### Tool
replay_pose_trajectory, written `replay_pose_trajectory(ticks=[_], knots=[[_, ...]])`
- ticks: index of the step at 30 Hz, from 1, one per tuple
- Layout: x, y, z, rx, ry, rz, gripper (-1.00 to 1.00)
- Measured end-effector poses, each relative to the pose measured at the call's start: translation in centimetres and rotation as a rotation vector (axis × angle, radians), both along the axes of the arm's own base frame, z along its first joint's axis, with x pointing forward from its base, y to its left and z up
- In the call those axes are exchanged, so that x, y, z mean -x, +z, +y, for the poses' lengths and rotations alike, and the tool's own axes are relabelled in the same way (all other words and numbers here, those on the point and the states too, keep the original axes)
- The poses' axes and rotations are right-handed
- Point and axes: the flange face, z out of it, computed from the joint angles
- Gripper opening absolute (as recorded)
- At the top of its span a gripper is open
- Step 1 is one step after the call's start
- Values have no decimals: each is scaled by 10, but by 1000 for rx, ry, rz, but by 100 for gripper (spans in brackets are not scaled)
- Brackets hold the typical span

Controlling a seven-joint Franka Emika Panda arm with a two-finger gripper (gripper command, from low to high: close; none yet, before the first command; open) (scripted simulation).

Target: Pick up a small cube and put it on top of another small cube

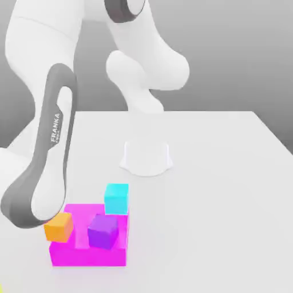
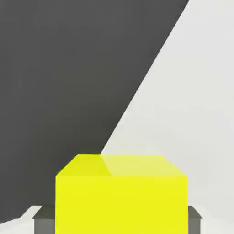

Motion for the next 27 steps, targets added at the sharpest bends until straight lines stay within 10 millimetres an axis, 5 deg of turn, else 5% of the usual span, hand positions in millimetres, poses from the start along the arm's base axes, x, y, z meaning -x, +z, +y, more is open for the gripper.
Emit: replay_pose_trajectory(ticks=[2,7,19,23,27], knots=[[0,-2,0,0,-1,1,-100],[7,61,6,4,18,4,-100],[94,144,77,15,232,11,-100],[129,159,102,2,303,3,-100],[136,118,107,-2,320,1,-100]])
